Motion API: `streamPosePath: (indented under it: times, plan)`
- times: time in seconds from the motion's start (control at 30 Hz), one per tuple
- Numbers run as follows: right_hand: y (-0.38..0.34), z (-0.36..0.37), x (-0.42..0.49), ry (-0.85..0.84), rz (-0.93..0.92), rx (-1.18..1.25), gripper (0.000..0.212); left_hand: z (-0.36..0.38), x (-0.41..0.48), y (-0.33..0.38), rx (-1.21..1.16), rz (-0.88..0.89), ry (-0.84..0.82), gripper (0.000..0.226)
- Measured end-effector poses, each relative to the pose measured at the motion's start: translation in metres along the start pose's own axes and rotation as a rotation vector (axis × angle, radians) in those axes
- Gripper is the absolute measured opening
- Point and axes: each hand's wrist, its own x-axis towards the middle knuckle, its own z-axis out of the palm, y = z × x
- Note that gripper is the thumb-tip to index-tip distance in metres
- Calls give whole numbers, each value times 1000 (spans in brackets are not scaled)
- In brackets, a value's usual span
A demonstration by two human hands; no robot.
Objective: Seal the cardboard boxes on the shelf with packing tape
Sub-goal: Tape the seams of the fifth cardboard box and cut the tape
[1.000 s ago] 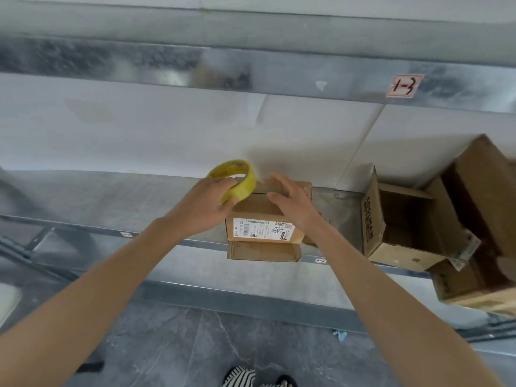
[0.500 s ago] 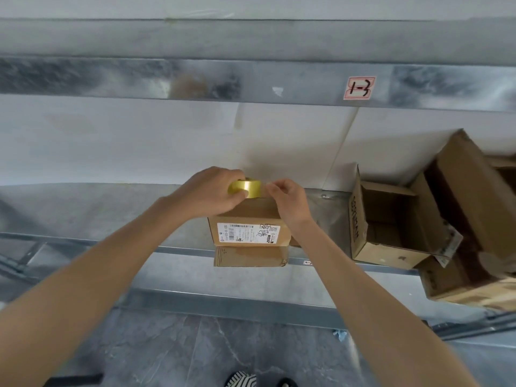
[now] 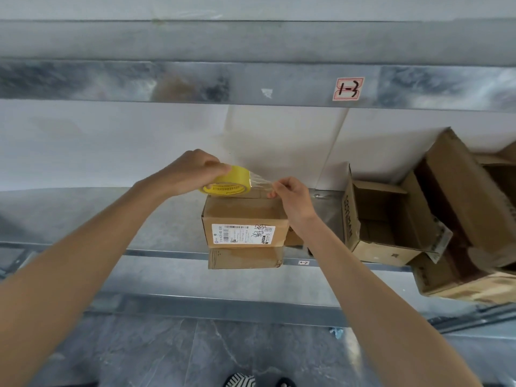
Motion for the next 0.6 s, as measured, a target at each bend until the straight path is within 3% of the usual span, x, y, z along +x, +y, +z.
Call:
streamPosePath:
  times: [0.17,0.4,0.6]
  plan:
    - [-1,-1,1,2,1,-12,20,13,4,-3,-55,70,123,46]
    - [-11,-19,9,-83,85,133,20,24,14,-5,26,102,105,50]
    - [-4,-49,11,-101,174,-37,8,36,22,9,306,142,175,53]
